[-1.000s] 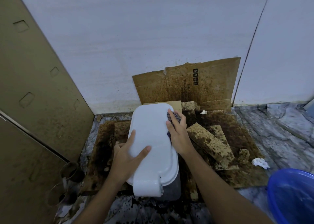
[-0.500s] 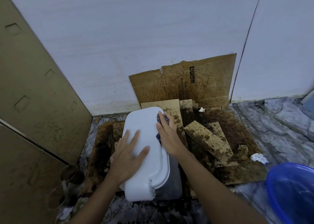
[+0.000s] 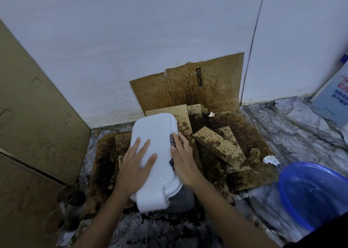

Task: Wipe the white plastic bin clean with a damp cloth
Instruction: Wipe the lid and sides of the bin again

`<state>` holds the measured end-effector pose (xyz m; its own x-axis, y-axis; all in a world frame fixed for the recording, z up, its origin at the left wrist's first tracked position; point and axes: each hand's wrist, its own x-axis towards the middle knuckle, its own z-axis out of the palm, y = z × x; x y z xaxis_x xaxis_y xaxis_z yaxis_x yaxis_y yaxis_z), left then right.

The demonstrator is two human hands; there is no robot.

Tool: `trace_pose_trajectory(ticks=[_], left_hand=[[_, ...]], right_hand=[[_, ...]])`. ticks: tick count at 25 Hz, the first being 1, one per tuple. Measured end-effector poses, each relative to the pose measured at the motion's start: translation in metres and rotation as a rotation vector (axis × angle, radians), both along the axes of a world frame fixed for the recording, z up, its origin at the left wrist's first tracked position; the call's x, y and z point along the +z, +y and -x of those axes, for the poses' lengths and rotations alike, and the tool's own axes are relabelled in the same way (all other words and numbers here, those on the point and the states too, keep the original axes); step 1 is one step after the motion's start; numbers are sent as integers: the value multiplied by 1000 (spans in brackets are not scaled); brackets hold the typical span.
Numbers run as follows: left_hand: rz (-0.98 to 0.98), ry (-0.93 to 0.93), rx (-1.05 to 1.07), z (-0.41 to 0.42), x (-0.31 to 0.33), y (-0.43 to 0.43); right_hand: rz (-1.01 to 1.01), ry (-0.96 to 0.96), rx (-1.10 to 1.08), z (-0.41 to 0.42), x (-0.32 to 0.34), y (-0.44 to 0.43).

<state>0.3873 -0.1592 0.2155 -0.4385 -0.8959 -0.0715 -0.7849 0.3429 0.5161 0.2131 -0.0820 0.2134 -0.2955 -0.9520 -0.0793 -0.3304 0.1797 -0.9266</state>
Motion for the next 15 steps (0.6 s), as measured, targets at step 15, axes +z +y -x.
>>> trace_pose_trajectory(ticks=[15], left_hand=[[8,78,36,-19,-11,-14]], right_hand=[[-11,44,34,12,6,-74]])
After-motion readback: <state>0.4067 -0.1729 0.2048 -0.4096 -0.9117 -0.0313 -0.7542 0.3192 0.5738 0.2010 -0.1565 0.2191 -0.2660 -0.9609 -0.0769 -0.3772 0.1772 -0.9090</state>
